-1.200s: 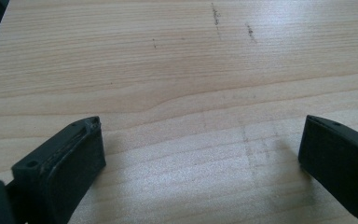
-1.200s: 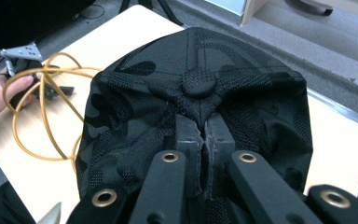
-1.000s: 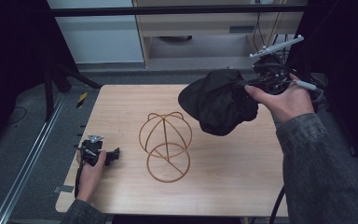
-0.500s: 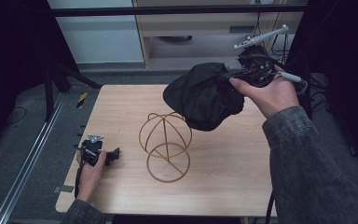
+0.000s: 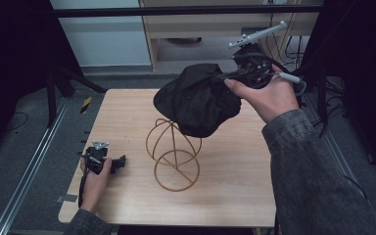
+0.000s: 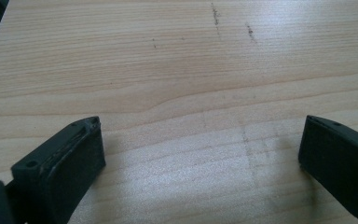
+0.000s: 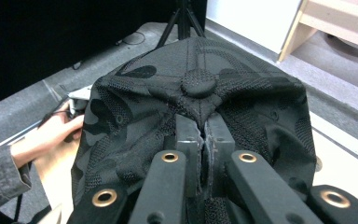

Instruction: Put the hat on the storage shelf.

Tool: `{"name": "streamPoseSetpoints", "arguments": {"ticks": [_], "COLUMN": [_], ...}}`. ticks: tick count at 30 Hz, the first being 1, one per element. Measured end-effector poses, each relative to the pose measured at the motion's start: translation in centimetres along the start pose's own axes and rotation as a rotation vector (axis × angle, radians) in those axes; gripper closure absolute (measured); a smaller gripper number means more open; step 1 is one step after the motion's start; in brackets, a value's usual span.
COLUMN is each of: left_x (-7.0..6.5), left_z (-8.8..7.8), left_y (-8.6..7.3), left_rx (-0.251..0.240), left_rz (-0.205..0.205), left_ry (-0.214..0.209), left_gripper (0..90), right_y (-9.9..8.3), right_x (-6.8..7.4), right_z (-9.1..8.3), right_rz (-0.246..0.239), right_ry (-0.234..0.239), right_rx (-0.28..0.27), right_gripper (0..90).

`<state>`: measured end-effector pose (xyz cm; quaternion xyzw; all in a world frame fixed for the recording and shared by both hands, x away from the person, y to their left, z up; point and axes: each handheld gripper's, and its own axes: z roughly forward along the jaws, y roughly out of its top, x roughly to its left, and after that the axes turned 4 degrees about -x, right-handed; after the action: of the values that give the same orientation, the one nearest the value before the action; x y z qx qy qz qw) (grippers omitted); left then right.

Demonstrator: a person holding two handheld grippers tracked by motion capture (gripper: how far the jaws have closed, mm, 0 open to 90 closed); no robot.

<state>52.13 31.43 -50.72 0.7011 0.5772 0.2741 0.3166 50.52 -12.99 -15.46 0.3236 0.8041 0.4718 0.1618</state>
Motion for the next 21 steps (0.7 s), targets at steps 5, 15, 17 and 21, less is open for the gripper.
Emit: {"name": "streamPoseSetpoints", "arguments": {"ticks": [5, 15, 17, 21], "left_x": [0.0, 0.0, 0.0, 0.0], "left_z": [0.0, 0.0, 0.0, 0.0], "left_y": [0.0, 0.0, 0.0, 0.0], "left_rx": [0.001, 0.001, 0.001, 0.001], "left_rz": [0.000, -0.002, -0.002, 0.000], "left_ry": [0.000, -0.003, -0.003, -0.003], "left_gripper": [0.0, 0.0, 0.0, 0.0], "right_y": [0.6, 1.6, 1.7, 1.9], "right_x": [0.9, 3.3, 3.7, 4.5], "right_z": [0.7, 2.6, 2.9, 3.3], "right_rz": [-0.002, -0.029, -0.033, -0.050], "right_ry": [0.039, 0.107, 0.115, 0.127], "right_rx": [-0.009, -0.005, 0.001, 0.012], "right_gripper": [87.1, 87.1, 87.1, 87.0]}}
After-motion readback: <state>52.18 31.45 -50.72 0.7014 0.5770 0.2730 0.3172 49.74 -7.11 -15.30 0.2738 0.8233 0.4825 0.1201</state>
